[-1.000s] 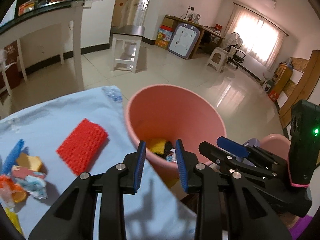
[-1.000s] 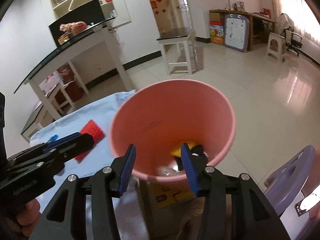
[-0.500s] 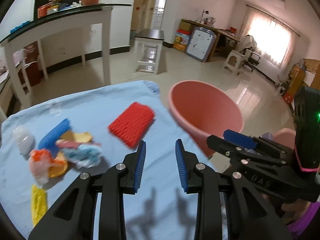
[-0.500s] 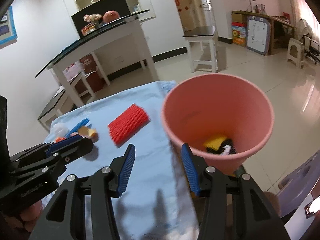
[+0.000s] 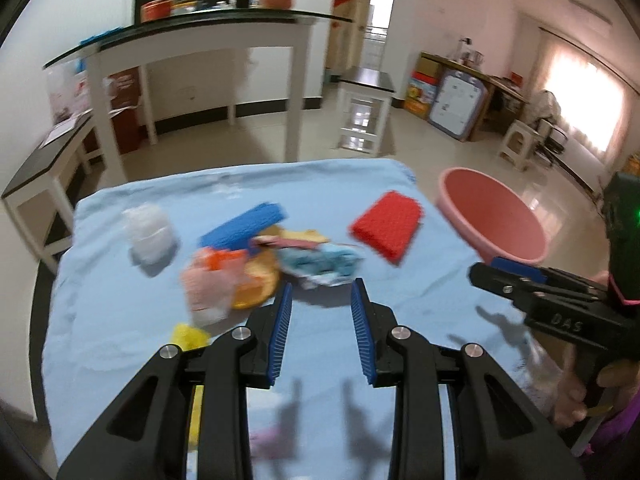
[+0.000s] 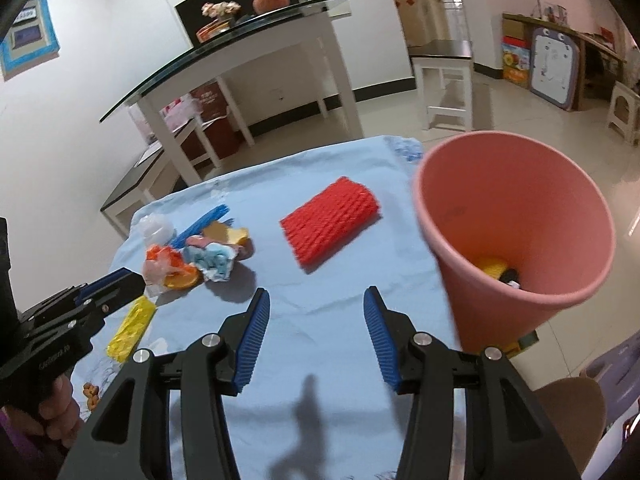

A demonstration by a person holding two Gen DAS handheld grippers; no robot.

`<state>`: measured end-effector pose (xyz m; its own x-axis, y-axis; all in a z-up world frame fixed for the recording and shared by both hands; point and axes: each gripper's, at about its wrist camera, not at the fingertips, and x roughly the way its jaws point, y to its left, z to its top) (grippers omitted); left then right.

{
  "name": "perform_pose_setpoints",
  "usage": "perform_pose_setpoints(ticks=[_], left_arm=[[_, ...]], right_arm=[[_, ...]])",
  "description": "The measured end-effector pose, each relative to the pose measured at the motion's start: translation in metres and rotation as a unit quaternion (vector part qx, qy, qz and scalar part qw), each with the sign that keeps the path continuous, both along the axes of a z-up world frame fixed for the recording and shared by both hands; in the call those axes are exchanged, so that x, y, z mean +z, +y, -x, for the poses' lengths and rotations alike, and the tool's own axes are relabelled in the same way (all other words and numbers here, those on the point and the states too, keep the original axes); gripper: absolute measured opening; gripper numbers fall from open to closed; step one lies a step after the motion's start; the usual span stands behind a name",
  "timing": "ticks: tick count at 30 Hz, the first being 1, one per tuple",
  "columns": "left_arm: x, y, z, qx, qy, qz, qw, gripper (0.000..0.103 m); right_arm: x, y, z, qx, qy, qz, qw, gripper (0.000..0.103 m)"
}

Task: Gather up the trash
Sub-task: 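Move both open grippers back over the remaining trash on the table, then close the left gripper on the orange-and-white plastic bag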

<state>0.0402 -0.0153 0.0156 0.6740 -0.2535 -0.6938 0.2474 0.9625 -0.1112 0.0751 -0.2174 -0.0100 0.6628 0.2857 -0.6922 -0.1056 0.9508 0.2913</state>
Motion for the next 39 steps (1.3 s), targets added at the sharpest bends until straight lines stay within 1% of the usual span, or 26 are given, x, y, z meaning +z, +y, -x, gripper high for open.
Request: perform_pose_setpoints(ticks=[6, 9, 12, 15, 18, 19, 21, 23, 25, 29, 30, 31, 34, 39], left_arm=[[-0.010, 0.046, -0.009, 0.046, 0.012, -0.003, 0.9989, 0.031], [-0.016, 0.063, -0.017, 0.052, 0.025, 0.001, 0.9983, 0.031], [-0.020, 0.070, -0.026, 0.053, 0.032, 0.001, 0.9980, 0.031], [-0.024, 0.072, -0.039, 0.045, 0.035, -0.003, 0.9983, 0.031], [-0.031, 0.072, -0.051, 0.032, 0.050, 0.000, 0.9982, 0.031], [-0.033, 0.071, -0.054, 0.030, 0.053, -0.001, 0.9982, 0.032], [-0.039, 0.070, -0.060, 0.024, 0.062, -0.002, 0.9978, 0.042], [-0.045, 0.070, -0.063, 0.021, 0.069, 0.000, 0.9974, 0.042], [-0.048, 0.071, -0.064, 0.026, 0.069, 0.000, 0.9973, 0.042], [-0.045, 0.076, -0.061, 0.032, 0.051, 0.012, 0.9981, 0.042], [-0.044, 0.078, -0.060, 0.032, 0.048, 0.016, 0.9982, 0.035], [-0.043, 0.079, -0.060, 0.031, 0.045, 0.018, 0.9983, 0.023], [-0.042, 0.081, -0.058, 0.032, 0.043, 0.023, 0.9983, 0.016], [-0.037, 0.084, -0.050, 0.036, 0.031, 0.023, 0.9986, 0.012]], right_arm=[[-0.003, 0.020, -0.007, 0.025, 0.001, 0.003, 1.000, 0.050], [-0.007, 0.028, -0.010, 0.037, 0.005, 0.003, 0.999, 0.051], [-0.009, 0.035, -0.012, 0.046, 0.003, 0.000, 0.999, 0.051], [-0.008, 0.041, -0.014, 0.052, -0.003, 0.002, 0.999, 0.052], [-0.008, 0.043, -0.015, 0.055, -0.006, -0.001, 0.998, 0.054], [-0.008, 0.043, -0.016, 0.056, -0.006, -0.001, 0.998, 0.054], [-0.009, 0.044, -0.018, 0.059, -0.005, -0.002, 0.998, 0.054], [-0.009, 0.046, -0.021, 0.063, -0.006, -0.002, 0.998, 0.055], [-0.009, 0.049, -0.024, 0.066, -0.007, -0.002, 0.998, 0.055], [-0.007, 0.056, -0.034, 0.077, -0.011, -0.004, 0.997, 0.056], [-0.007, 0.059, -0.038, 0.083, -0.011, -0.005, 0.997, 0.057], [-0.007, 0.061, -0.040, 0.087, -0.011, -0.006, 0.996, 0.058], [-0.008, 0.069, -0.049, 0.101, -0.011, -0.007, 0.995, 0.059], [-0.011, 0.088, -0.064, 0.130, -0.017, 0.018, 0.991, 0.061]])
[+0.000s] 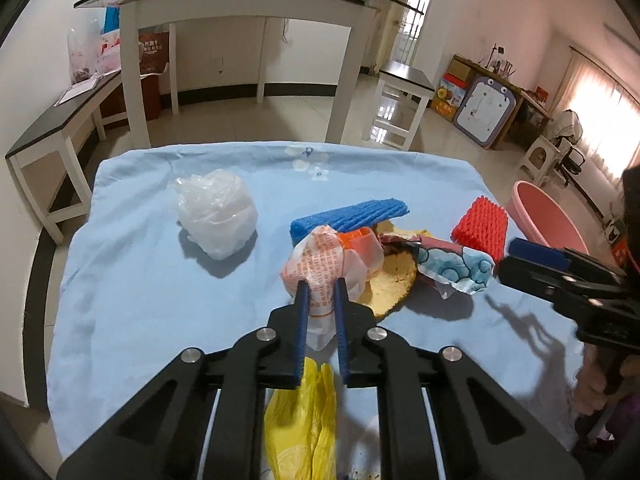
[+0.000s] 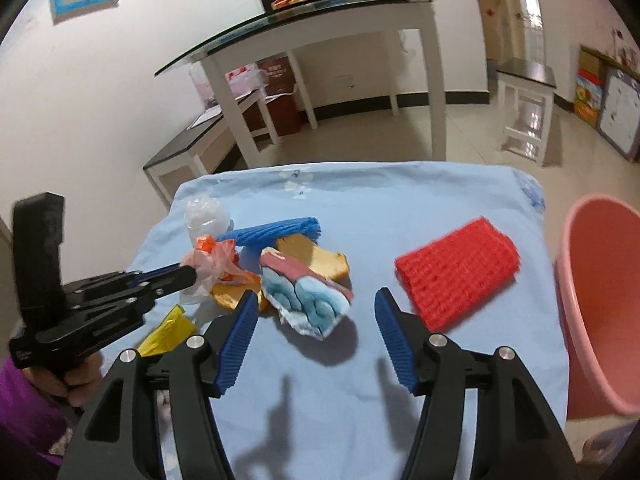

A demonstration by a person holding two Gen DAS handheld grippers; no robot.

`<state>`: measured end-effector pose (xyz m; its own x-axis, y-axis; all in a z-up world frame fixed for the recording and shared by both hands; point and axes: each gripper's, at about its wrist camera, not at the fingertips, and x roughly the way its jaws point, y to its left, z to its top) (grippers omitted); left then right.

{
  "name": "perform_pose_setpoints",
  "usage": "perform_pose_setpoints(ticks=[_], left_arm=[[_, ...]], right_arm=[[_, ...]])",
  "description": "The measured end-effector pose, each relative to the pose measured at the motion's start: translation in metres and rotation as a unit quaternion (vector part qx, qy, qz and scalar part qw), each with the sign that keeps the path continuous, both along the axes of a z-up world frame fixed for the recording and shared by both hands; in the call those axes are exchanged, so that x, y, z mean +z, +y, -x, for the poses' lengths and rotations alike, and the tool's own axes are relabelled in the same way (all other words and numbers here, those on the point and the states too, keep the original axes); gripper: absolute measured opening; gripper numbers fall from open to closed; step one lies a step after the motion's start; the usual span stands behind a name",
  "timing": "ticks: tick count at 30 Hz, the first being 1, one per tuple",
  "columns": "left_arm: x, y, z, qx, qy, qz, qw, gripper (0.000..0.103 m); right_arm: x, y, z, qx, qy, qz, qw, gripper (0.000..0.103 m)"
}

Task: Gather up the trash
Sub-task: 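Close the left gripper on the orange-and-white plastic bag, then grasp the pink-and-blue printed wrapper with the right gripper while the left lifts the bag, then carry the wrapper over the pink bucket with the right gripper while the left holds the bag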

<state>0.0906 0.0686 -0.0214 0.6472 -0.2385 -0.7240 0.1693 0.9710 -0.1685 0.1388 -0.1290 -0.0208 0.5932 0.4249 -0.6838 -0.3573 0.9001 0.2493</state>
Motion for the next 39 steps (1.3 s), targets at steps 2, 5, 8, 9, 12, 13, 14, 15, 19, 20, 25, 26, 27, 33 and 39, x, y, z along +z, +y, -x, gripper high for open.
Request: perform_pose_setpoints(ticks=[2, 5, 8, 9, 12, 13, 14, 15, 19, 20, 25, 26, 27, 33, 39], left_arm=[[0.003, 0.003, 0.003, 0.003, -0.003, 0.004, 1.0000, 0.011], [0.007, 0.006, 0.006, 0.007, -0.006, 0.010, 0.9999, 0.011], [0.009, 0.007, 0.010, 0.012, -0.007, 0.012, 0.9998, 0.011], [0.010, 0.008, 0.011, 0.013, -0.007, 0.013, 0.9998, 0.011], [0.011, 0.009, 0.014, 0.015, -0.007, 0.014, 0.9998, 0.011], [0.012, 0.008, 0.014, 0.015, -0.008, 0.015, 0.9997, 0.011], [0.013, 0.007, 0.015, 0.015, -0.009, 0.015, 0.9997, 0.011], [0.014, 0.008, 0.016, 0.015, -0.009, 0.015, 0.9997, 0.011], [0.019, 0.005, 0.018, 0.014, -0.015, 0.016, 0.9997, 0.011], [0.021, 0.004, 0.019, 0.014, -0.017, 0.017, 0.9996, 0.011], [0.028, -0.002, 0.023, 0.012, -0.026, 0.013, 0.9995, 0.011], [0.029, -0.004, 0.024, 0.012, -0.027, 0.012, 0.9995, 0.011], [0.029, -0.005, 0.025, 0.013, -0.028, 0.010, 0.9995, 0.011], [0.035, -0.015, 0.028, 0.018, -0.034, 0.008, 0.9992, 0.011], [0.041, -0.024, 0.030, 0.020, -0.037, 0.011, 0.9991, 0.011]], right_arm=[[-0.003, 0.005, -0.007, 0.006, 0.001, 0.011, 1.000, 0.061], [-0.011, 0.012, -0.017, 0.016, 0.007, 0.032, 0.999, 0.061], [-0.019, 0.016, -0.022, 0.025, 0.027, 0.039, 0.999, 0.041], [-0.021, 0.017, -0.021, 0.027, 0.034, 0.038, 0.998, 0.037], [-0.023, 0.019, -0.015, 0.034, 0.041, 0.042, 0.998, 0.018], [-0.022, 0.018, -0.013, 0.035, 0.042, 0.040, 0.998, 0.014], [-0.021, 0.017, -0.011, 0.035, 0.042, 0.037, 0.998, 0.012], [-0.019, 0.016, -0.007, 0.035, 0.040, 0.033, 0.998, 0.011], [-0.010, 0.012, 0.004, 0.026, 0.031, 0.023, 0.999, 0.010], [-0.008, 0.010, 0.006, 0.024, 0.030, 0.021, 0.999, 0.010], [0.006, 0.002, 0.020, 0.008, 0.016, 0.012, 1.000, 0.010], [0.007, 0.000, 0.022, 0.004, 0.014, 0.012, 1.000, 0.010], [0.009, -0.003, 0.025, 0.000, 0.012, 0.011, 1.000, 0.010], [0.017, -0.020, 0.037, -0.021, 0.005, 0.004, 1.000, 0.010], [0.024, -0.038, 0.046, -0.038, -0.005, -0.008, 0.999, 0.010]])
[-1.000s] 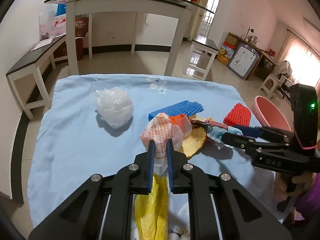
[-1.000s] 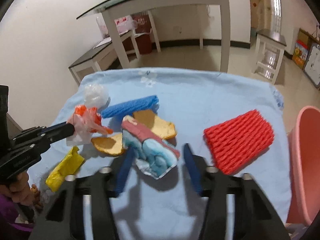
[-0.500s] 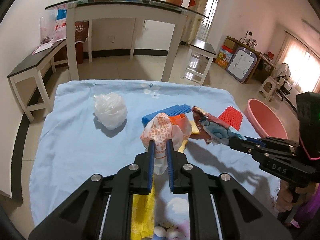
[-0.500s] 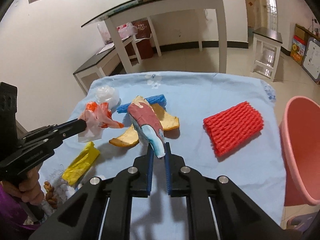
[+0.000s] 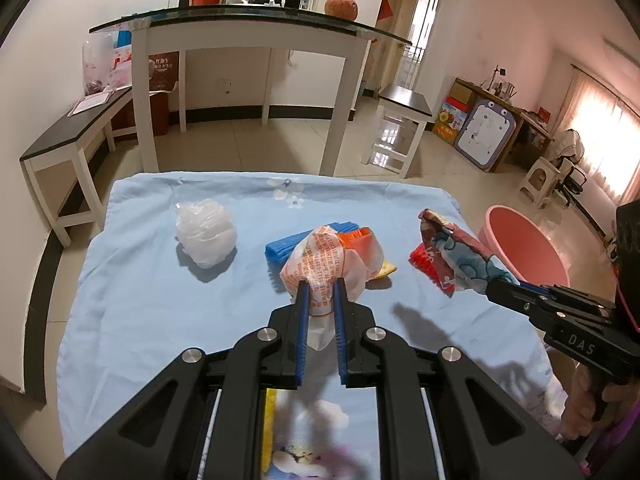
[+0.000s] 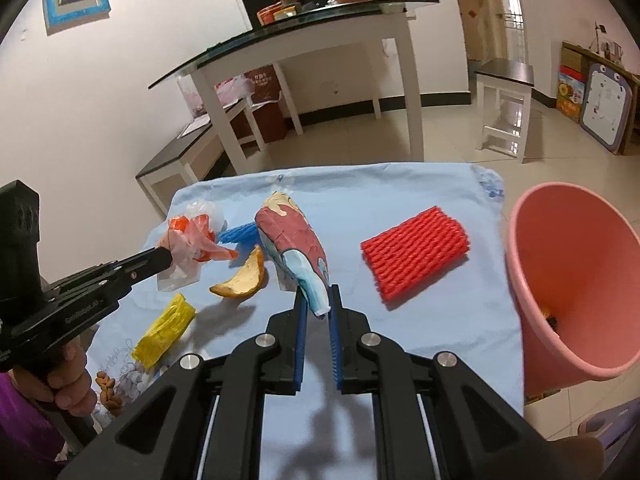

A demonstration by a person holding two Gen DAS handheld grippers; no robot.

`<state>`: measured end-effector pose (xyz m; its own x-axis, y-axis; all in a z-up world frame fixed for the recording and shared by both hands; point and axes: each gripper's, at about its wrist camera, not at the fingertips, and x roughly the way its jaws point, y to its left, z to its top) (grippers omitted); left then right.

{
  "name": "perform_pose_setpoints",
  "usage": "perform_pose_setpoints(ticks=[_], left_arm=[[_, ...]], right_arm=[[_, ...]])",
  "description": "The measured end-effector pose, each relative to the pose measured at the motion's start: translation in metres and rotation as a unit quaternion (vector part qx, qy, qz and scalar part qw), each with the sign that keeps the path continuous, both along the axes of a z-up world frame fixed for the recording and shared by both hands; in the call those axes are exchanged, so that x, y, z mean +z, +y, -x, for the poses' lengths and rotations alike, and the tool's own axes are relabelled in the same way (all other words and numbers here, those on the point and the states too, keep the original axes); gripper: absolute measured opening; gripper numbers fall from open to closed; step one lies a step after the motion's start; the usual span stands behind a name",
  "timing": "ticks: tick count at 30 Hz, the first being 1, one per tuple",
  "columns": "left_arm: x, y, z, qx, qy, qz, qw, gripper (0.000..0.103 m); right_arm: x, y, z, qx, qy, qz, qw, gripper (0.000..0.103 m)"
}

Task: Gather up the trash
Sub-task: 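Carry the wrapper over the pink bucket with the right gripper while the left holds the bag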

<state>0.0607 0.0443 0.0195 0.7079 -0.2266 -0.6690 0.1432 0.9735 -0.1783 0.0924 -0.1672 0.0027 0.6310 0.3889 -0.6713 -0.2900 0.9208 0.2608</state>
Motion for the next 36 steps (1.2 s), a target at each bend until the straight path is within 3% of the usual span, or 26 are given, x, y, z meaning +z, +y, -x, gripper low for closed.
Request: perform_pose_setpoints(ticks=[18, 36], left_arm=[[0.011, -0.052, -0.010, -0.024, -0.005, -0.001, 0.9997, 0.011], [0.010, -0.148, -0.038, -0.084, -0.013, -0.019, 0.9962, 0.011]], right_arm=[[0.007, -0.048, 0.007, -0.065, -0.015, -0.015, 0.998, 0.010], [0.002, -0.125, 0.012, -0.160, -0.011, -0.025, 0.987, 0.010]])
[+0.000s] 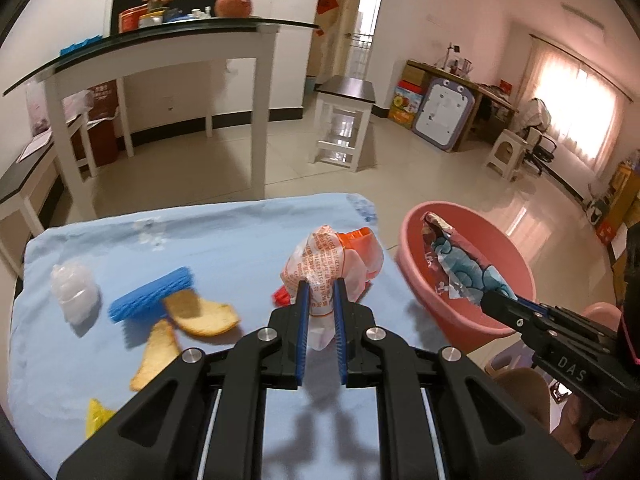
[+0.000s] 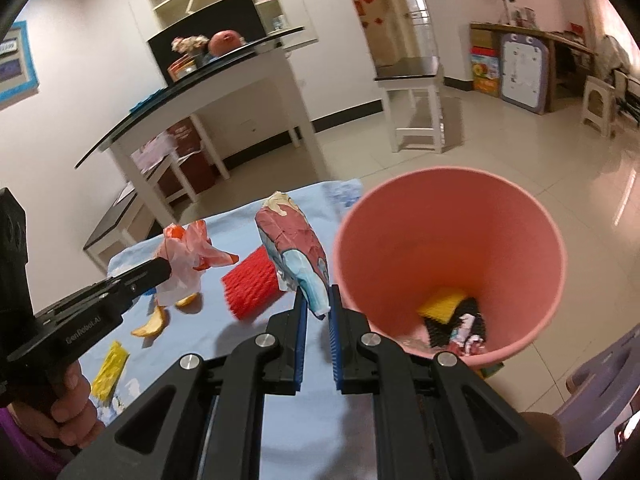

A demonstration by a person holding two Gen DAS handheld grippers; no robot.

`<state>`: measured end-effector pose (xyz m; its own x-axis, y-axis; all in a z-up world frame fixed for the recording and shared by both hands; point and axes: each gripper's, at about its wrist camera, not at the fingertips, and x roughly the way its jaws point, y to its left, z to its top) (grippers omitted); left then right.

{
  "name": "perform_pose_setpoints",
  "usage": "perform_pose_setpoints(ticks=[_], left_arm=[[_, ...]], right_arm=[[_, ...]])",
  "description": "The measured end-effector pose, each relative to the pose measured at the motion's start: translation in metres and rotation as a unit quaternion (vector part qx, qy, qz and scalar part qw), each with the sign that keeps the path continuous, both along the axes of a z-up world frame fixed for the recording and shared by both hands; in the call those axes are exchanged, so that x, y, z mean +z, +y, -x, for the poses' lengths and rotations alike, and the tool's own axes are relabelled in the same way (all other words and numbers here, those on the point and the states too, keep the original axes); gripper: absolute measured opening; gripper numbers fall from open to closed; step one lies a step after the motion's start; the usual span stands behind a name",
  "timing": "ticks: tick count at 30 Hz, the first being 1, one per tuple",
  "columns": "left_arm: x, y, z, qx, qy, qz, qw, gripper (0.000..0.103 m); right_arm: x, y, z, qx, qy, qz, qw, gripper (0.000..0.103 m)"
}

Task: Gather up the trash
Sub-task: 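Carry the wrapper over the pink bucket with the right gripper while the left holds the bag, then open both grippers over the pink bucket to drop the bag and wrapper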

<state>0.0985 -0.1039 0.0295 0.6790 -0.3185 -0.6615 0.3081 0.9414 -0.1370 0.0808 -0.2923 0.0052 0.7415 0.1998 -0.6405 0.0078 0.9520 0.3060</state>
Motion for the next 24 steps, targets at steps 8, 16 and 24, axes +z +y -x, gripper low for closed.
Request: perform_pose_setpoints(ticks=[8, 16, 24], left_arm=[[-0.003, -0.044, -0.012, -0.028, -0.001, -0.007, 0.9996, 0.011], [-0.013, -0.083, -0.022, -0.062, 0.003, -0.014, 0.9980, 0.011], [-0.025, -0.112, -0.033, -0.099, 0.023, 0.009, 0.9947, 0.011]], right_arm=[[-0.003, -0.037, 0.002, -0.048, 0.007, -0.008, 0.999, 0.010], [-0.011, -0.071, 0.001, -0.096, 0.013, -0.006, 0.995, 0.010], [-0.022, -0.102, -0.004, -0.138, 0.029, -0.001, 0.990, 0.011]])
